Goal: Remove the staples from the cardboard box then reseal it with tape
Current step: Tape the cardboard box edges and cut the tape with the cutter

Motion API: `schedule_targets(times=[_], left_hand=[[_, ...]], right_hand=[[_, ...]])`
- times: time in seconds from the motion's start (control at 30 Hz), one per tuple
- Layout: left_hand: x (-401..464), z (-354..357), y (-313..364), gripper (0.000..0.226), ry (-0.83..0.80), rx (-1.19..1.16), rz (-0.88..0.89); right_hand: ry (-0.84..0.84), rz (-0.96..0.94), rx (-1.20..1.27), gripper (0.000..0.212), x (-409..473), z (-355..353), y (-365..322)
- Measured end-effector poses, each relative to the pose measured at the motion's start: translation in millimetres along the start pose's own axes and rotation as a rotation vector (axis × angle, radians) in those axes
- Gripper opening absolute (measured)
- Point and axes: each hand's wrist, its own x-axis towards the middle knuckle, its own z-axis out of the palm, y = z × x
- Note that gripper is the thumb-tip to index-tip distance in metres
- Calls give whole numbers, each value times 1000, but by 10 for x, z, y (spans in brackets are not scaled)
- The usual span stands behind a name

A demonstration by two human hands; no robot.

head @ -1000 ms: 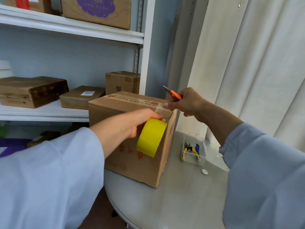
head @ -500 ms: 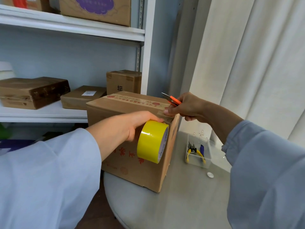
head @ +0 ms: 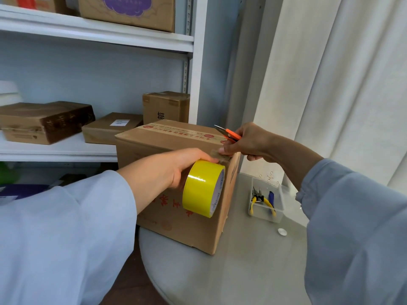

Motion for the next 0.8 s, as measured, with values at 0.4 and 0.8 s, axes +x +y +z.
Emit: schedule_targets(times=[0.4, 0.8], left_hand=[[91, -3, -67, 26, 15, -68, 8], [109, -14, -61, 26, 22, -58, 21]], right_hand=[[-58, 0, -128, 28, 38, 2, -65], [-42, 0, -134, 34, 89, -16, -26]])
